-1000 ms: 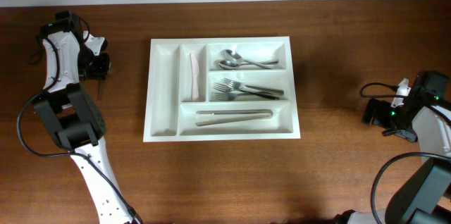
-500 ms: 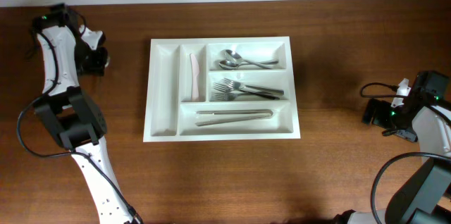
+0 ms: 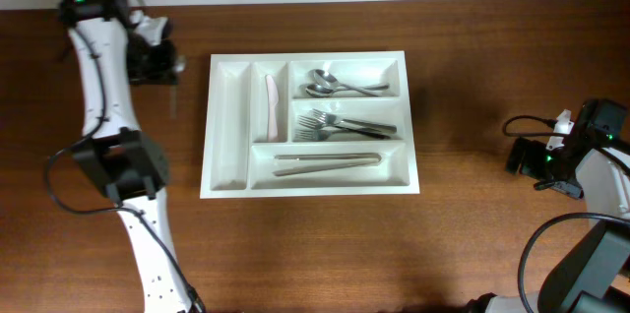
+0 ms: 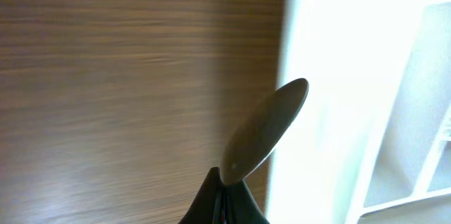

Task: Pack container
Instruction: 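Lift the spoon and carry it right over the tray, then lower the spoon into the tray's left compartment and release it, then move the left gripper left over the remaining silver spoon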

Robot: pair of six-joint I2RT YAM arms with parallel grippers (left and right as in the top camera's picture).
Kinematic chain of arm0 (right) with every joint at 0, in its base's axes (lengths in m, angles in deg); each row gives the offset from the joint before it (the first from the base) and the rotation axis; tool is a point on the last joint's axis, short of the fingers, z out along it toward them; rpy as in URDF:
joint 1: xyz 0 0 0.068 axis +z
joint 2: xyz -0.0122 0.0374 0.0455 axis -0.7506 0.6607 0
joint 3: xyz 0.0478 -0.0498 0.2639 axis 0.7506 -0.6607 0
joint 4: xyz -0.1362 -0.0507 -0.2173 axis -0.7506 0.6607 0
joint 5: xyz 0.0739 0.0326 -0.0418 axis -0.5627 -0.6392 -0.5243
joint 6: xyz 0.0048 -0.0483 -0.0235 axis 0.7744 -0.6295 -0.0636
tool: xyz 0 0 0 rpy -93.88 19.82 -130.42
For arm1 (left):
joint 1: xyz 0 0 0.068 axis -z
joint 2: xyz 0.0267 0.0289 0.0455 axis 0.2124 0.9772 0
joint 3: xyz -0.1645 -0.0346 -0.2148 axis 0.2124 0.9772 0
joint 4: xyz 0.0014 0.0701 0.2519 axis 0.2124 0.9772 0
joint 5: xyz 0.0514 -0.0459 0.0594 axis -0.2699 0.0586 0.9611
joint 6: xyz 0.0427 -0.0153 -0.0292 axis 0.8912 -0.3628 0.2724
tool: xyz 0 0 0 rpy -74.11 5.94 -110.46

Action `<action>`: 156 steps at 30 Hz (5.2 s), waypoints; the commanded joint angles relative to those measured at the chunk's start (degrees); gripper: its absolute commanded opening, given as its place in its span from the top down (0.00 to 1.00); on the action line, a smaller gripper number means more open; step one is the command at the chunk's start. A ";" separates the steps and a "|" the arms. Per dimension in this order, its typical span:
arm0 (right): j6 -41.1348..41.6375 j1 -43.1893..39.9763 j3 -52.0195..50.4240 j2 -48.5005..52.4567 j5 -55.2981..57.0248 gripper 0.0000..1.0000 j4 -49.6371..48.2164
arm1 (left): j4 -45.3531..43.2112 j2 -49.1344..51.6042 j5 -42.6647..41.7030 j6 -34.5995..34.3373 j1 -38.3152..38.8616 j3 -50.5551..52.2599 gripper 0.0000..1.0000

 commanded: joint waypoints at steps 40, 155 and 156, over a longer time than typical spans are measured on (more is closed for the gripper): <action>0.70 -0.11 -0.13 -0.96 0.50 0.01 0.00 | 0.24 -3.37 5.31 -22.12 14.80 8.52 0.98; 0.70 -0.11 -0.13 -0.96 0.50 0.01 0.00 | -12.11 -8.24 23.43 10.69 -14.14 26.77 0.34; 0.70 -0.11 -0.13 -0.96 0.50 0.01 0.00 | -12.28 -8.24 23.45 10.71 -14.14 27.21 0.34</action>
